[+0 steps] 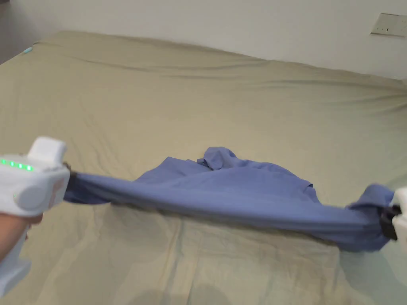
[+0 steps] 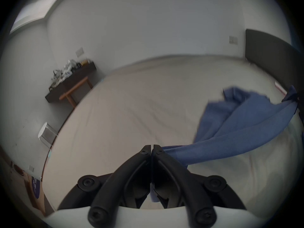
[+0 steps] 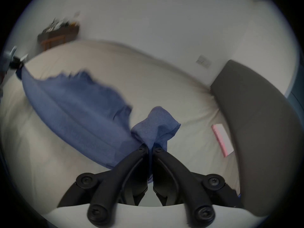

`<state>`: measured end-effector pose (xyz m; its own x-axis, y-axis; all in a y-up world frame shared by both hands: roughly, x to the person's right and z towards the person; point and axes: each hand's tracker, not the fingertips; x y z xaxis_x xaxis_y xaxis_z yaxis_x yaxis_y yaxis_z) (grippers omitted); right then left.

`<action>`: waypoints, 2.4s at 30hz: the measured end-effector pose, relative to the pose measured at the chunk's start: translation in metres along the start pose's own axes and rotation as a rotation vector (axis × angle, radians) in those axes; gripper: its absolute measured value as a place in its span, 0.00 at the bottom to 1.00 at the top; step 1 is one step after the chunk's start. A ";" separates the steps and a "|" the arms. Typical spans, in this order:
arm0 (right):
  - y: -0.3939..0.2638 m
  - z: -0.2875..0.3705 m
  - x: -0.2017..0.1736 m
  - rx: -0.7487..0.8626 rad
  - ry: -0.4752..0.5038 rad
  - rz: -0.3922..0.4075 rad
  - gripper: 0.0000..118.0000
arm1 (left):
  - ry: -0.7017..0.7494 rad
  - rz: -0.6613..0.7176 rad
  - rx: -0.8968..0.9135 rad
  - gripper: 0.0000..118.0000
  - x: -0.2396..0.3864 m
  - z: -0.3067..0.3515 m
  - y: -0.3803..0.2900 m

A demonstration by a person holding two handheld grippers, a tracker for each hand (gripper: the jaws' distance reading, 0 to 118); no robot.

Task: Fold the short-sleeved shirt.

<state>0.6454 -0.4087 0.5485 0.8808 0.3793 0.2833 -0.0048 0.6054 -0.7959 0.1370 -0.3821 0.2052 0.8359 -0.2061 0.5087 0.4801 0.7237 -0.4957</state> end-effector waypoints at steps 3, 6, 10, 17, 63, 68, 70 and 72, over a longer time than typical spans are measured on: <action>-0.048 0.007 -0.024 -0.136 0.089 0.006 0.05 | -0.013 -0.038 -0.081 0.00 0.006 0.004 -0.055; -0.084 0.007 -0.034 -0.220 0.138 -0.027 0.05 | -0.010 -0.081 -0.103 0.00 0.016 0.029 -0.105; -0.108 0.028 -0.043 -0.289 0.161 -0.124 0.05 | -0.044 -0.070 -0.164 0.00 -0.009 0.038 -0.142; -0.134 0.076 -0.048 -0.342 0.190 -0.248 0.05 | -0.076 -0.075 -0.226 0.00 -0.020 0.060 -0.166; 0.097 0.329 -0.200 0.691 -0.078 -0.137 0.02 | 0.036 0.086 0.706 0.00 0.068 0.304 -0.023; 0.100 0.319 -0.202 0.677 -0.086 -0.127 0.02 | -0.005 0.046 0.682 0.00 0.068 0.301 -0.022; 0.099 0.313 -0.202 0.664 -0.074 -0.129 0.02 | 0.012 0.005 0.624 0.00 0.068 0.291 -0.023; 0.097 0.306 -0.202 0.648 -0.075 -0.116 0.02 | 0.006 -0.005 0.557 0.00 0.067 0.279 -0.024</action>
<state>0.3222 -0.2123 0.5775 0.8577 0.3200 0.4025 -0.2164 0.9347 -0.2819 0.1076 -0.2296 0.4477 0.8362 -0.2135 0.5052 0.2729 0.9610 -0.0456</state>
